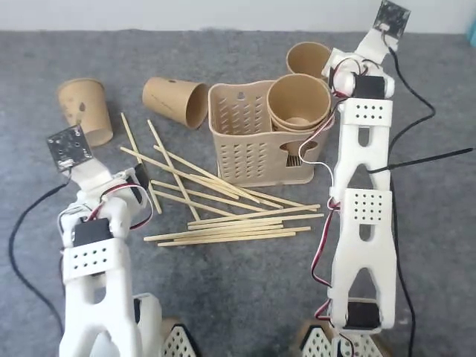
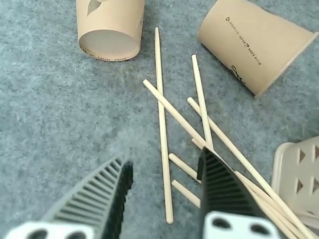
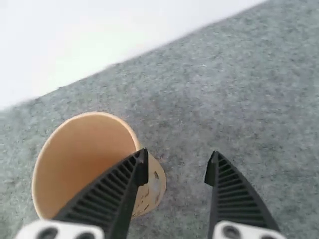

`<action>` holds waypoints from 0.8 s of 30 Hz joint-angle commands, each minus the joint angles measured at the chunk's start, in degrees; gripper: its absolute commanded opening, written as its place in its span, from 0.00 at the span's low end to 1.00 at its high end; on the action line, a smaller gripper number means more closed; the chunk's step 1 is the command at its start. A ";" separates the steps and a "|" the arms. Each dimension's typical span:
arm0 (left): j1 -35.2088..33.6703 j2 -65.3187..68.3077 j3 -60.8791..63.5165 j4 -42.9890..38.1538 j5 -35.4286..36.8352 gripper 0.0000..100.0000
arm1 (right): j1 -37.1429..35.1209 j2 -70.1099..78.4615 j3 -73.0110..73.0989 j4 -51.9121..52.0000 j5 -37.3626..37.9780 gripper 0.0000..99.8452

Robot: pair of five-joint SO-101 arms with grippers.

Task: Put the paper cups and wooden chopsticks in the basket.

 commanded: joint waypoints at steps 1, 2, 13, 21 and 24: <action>-0.44 -1.41 -0.40 -1.41 -0.26 0.20 | -0.66 -4.18 -2.64 0.84 0.97 0.21; -0.44 -1.41 -0.40 -1.41 -0.26 0.20 | -0.66 -4.26 -2.64 0.84 0.97 0.21; -0.44 -1.41 -0.40 -1.49 -0.26 0.20 | -0.57 -8.75 -2.90 6.29 0.88 0.20; -0.44 -1.41 -0.40 -1.49 -0.26 0.20 | -1.10 -9.36 -2.73 8.13 -2.02 0.20; -0.44 -1.41 -0.40 -1.49 -0.26 0.20 | -2.15 -9.36 -2.64 9.71 -2.02 0.20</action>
